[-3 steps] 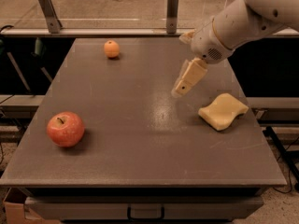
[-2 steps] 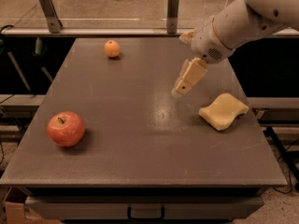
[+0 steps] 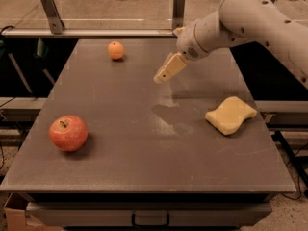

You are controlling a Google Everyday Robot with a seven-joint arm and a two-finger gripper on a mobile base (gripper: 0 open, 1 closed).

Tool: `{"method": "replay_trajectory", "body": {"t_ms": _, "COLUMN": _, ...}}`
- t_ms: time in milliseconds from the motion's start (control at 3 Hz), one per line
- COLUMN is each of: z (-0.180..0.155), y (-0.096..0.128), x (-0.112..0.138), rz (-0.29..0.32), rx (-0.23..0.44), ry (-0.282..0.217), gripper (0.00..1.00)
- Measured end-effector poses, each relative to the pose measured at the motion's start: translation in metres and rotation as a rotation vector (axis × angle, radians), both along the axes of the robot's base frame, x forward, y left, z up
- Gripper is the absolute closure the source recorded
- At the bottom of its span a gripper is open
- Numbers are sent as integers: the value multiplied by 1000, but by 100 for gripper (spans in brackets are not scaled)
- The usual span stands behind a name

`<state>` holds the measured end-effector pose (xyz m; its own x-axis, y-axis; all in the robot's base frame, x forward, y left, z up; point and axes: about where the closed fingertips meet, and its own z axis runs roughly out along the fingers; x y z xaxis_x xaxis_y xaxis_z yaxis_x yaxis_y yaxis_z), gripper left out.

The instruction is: Move orange near sponge

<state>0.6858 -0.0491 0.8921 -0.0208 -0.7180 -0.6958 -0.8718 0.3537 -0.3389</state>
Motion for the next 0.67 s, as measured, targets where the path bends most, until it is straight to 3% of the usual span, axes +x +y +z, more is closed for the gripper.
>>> {"method": "replay_trajectory", "body": {"t_ms": 333, "z": -12, "y": 34, "x": 63, "rz": -11, "rx": 116, "ry": -25, "gripper": 0}}
{"method": "replay_trajectory", "body": {"t_ms": 667, "z": -18, "y": 75, "x": 109, "rz": -6, "rx": 243, "ry": -17, "gripper": 0}}
